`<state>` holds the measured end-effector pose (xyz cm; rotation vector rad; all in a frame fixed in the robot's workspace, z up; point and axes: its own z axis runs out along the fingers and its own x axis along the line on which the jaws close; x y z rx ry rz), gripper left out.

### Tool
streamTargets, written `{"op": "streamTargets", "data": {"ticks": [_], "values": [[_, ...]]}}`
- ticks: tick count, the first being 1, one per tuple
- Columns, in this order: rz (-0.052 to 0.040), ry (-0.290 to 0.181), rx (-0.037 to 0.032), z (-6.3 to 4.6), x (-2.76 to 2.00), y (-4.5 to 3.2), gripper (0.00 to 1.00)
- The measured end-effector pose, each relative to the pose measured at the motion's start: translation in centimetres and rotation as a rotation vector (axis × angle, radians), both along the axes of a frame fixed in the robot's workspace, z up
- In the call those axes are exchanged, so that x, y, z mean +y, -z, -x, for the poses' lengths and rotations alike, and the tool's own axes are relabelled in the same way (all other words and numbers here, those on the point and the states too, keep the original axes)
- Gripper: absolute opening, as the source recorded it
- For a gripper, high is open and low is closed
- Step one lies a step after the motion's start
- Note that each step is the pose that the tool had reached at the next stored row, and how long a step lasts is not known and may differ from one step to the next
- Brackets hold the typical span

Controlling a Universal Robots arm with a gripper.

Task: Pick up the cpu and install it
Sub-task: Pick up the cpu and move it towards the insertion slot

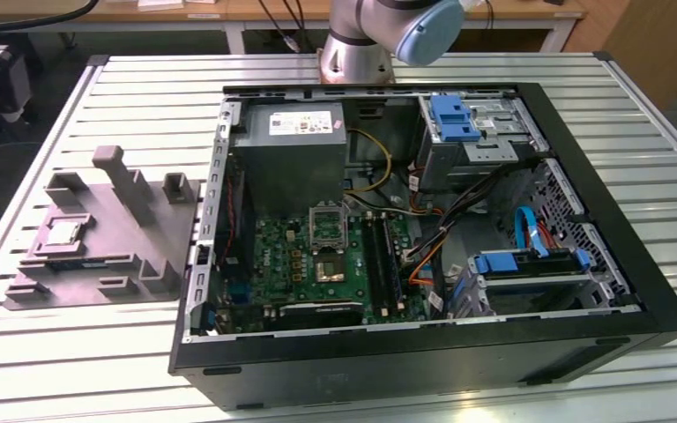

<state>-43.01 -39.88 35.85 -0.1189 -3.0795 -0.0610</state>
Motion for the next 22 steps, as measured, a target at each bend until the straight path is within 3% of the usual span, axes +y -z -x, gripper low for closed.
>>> {"op": "streamTargets", "data": {"ticks": [3,4,9,12,20,21,22], "values": [[0.0003,-0.028,0.0003,0.0,-0.01,0.52,0.58],[0.0002,-0.037,0.0003,0.1,0.00,0.70,0.65],[0.0005,-0.040,-0.0056,0.6,0.00,1.10,0.65],[0.0006,-0.040,-0.0160,0.7,-0.02,1.15,0.65],[0.0006,-0.040,-0.0172,0.7,-0.02,1.16,0.65],[-0.0026,-0.040,-0.0172,0.7,-0.02,1.17,0.65],[-0.0188,-0.040,-0.0176,0.8,-0.03,1.19,0.65]]}}
